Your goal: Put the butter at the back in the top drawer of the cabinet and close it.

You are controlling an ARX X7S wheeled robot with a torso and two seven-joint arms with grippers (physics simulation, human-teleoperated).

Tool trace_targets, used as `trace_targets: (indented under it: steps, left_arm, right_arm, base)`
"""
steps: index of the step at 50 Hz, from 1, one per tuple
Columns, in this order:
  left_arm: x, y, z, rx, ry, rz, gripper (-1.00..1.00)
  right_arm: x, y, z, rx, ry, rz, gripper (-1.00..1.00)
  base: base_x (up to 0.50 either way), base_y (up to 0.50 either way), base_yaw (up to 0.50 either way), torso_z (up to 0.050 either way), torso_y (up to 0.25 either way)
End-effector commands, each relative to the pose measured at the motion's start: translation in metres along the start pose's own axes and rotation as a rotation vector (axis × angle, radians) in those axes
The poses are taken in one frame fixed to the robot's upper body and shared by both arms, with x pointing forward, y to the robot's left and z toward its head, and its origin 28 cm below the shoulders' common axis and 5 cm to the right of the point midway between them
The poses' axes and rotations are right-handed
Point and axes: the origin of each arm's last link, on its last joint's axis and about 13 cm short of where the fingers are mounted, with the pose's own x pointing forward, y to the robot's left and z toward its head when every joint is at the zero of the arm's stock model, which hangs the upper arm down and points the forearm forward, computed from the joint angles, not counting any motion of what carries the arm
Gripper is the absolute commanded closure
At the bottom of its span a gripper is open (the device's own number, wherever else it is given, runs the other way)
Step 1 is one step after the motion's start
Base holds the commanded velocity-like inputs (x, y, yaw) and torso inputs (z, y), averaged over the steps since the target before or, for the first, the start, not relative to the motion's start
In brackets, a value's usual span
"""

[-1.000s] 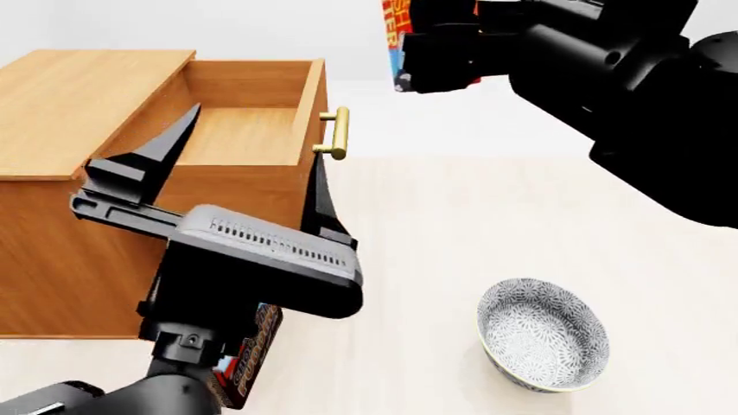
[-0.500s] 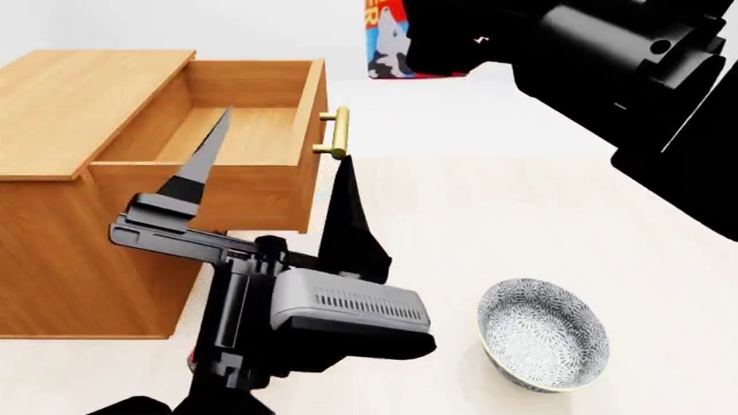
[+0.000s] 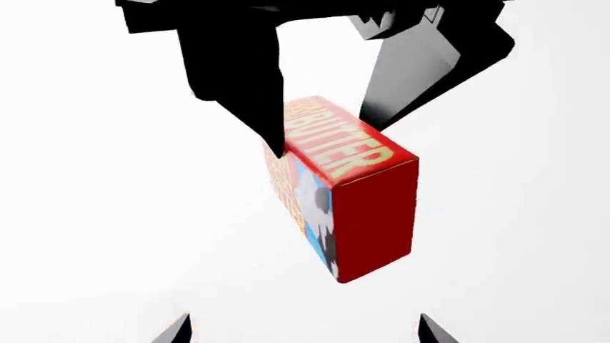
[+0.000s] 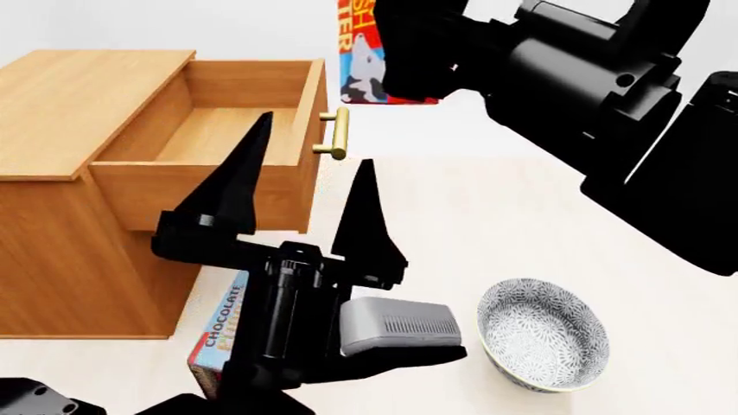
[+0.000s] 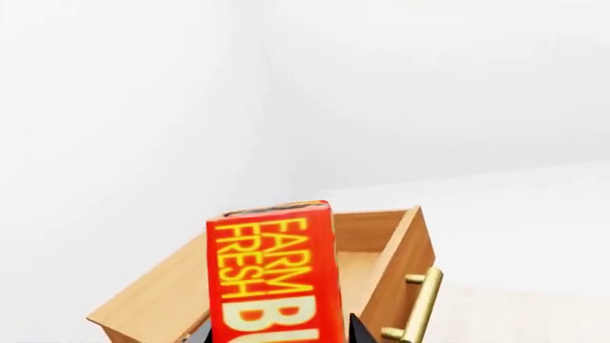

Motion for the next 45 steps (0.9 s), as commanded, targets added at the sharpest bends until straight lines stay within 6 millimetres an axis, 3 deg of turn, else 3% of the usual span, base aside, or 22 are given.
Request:
trace_targets:
  steps: [1, 14, 29, 45]
  left_arm:
    - [0.000, -0.006, -0.001, 0.043, -0.020, 0.001, -1.00]
    - [0.001, -0.009, -0.003, 0.080, -0.029, -0.002, -1.00]
    - [0.001, -0.007, -0.005, 0.097, -0.032, 0.009, -1.00]
    - [0.001, -0.007, -0.007, 0.102, -0.032, 0.016, -1.00]
  right_arm:
    - [-0.001, 0.004, 0.005, 0.023, -0.039, 0.029, 1.00]
    - [-0.001, 0.011, -0.001, 0.054, -0.029, 0.037, 1.00]
    - [0.011, 0.005, -0.024, 0.058, 0.030, 0.009, 1.00]
    - [0.012, 0.009, -0.029, 0.057, 0.052, 0.024, 1.00]
  base:
    - [0.00, 0.00, 0.00, 0.000, 0.000]
    - [0.00, 0.00, 0.00, 0.000, 0.001]
    - [0.00, 0.00, 0.00, 0.001, 0.001]
    - [0.00, 0.00, 0.00, 0.001, 0.001]
